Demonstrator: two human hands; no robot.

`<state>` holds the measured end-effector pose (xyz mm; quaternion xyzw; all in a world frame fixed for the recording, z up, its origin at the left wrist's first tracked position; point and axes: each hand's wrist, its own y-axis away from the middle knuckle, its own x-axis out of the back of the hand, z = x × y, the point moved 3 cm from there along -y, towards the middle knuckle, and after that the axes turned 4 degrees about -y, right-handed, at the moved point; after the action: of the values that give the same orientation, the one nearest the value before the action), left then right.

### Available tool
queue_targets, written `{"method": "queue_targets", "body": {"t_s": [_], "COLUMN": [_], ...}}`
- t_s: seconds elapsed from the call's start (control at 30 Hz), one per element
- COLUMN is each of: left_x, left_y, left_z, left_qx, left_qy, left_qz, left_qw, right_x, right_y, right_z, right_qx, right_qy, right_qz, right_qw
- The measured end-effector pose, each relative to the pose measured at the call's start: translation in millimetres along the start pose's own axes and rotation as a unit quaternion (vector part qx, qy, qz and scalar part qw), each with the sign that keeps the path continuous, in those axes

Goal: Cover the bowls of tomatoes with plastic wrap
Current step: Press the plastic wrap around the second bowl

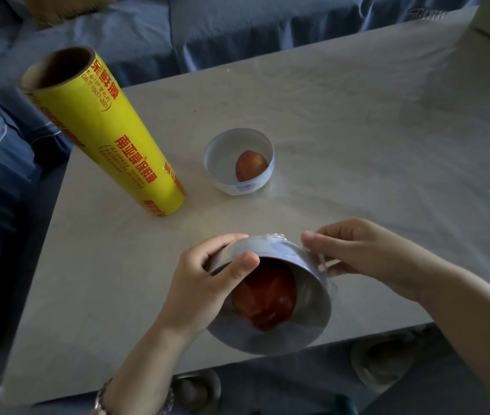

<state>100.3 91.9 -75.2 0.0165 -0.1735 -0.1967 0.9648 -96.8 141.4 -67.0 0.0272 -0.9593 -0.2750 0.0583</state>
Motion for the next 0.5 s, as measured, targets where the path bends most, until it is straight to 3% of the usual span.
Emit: {"method": "queue_targets", "body": {"t_s": [0.1,0.17,0.23,0.3,0.37,0.43,0.5], "left_x": [1.3,2.0,1.9,3.6,4.8,3.8,3.2], "left_y": [0.8,2.1,3.1,2.6,1.8,1.5,2.1], "left_z": [-2.2,-1.0,0.7,1.1,2.4,3.5,2.6], "left_qx": [0.011,0.015,0.016,0.015,0.006,0.004,0.011], "left_qy": [-0.005,-0.014,-0.019,-0.012,-0.015,-0.026,-0.04], "left_qz": [0.001,-0.004,-0.004,0.01,0.012,-0.001,-0.01], "left_qw": [1.0,1.0,1.0,1.0,1.0,1.0,0.999], "right_x": [-2.3,-3.9,-2.7,-3.0,-5.5,-6.5,-5.9], "right_y": [-3.9,-5.7,-6.1,-4.6,-4.5,-6.1,-6.6], "right_z": [1.7,1.6,1.1,-1.1,-1.4,0.4,0.6], "right_qx": [-0.046,-0.029,0.004,0.025,0.023,-0.003,-0.039], "right_qy": [0.071,0.031,-0.093,-0.26,-0.341,-0.32,-0.22], "right_qz": [-0.027,-0.034,-0.03,-0.041,-0.052,-0.058,-0.077], "right_qw": [0.996,0.999,0.995,0.964,0.938,0.945,0.972]}}
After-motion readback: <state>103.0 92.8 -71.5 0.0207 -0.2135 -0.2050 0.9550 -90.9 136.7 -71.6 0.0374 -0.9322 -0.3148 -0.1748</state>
